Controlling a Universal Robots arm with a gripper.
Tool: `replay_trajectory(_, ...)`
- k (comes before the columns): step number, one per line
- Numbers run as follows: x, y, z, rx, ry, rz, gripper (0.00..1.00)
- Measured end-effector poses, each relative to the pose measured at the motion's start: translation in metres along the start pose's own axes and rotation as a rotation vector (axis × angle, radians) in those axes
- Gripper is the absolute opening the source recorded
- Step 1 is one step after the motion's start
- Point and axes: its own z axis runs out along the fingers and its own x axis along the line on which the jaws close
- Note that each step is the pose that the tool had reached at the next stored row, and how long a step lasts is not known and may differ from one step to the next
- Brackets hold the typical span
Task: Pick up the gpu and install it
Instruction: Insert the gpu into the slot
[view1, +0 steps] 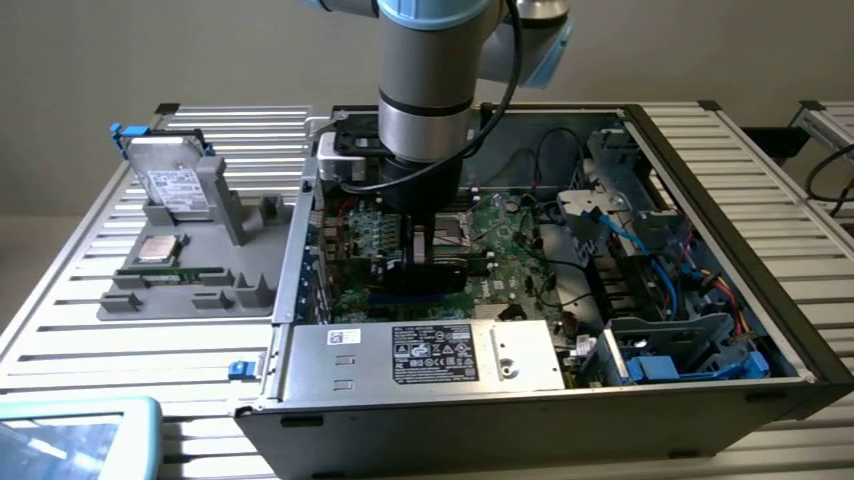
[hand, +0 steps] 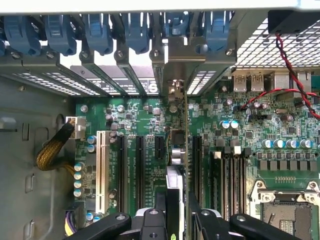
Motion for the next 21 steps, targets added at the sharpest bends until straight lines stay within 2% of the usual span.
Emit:
replay_trajectory(6, -0.0003, 0.0002, 0.0016, 0.0000, 0.0028, 0.000, 0.27)
replay_trajectory(21, -0.0003, 0.0001, 0.0033, -0.0051, 0.0027, 0.000, 0.27)
